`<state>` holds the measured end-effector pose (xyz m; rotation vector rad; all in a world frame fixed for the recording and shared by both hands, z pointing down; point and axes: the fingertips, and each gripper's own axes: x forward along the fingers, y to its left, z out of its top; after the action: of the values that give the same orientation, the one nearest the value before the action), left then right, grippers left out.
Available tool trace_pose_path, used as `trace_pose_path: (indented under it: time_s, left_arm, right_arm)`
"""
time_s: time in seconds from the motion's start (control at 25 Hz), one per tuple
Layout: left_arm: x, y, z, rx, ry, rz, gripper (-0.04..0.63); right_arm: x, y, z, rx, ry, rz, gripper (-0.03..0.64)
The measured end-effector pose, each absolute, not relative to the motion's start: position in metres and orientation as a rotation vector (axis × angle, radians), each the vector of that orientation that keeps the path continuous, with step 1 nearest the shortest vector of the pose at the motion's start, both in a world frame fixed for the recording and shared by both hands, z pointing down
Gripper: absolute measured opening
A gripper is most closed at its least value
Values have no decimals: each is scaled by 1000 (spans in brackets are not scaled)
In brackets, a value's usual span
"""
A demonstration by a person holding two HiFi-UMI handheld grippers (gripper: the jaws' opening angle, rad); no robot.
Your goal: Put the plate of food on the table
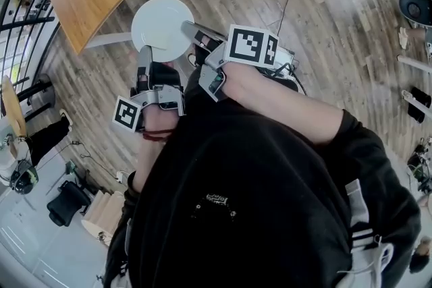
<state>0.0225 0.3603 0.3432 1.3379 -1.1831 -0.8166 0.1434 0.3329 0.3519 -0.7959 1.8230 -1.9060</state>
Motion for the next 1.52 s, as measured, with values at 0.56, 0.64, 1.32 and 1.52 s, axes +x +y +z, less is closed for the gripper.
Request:
trace_pose_path:
  time_s: [0.56,0.64,1.32,1.52]
  left_arm:
    - [7,338,341,1361,-1140,-852,18]
    - [1,327,342,1365,-1134,-848,18]
    - [-102,234,347,1365,-1096,-832,18]
    - [-148,207,341,1372,-1081,-826,18]
  right_arm:
    - [129,313,343,-823,1877,-1834,32]
    - [124,304,345,-831,1873,-1833,32]
    - [20,217,350,-873,1850,-1828,32]
    - [-25,193,344,-897,1843,-1823,32]
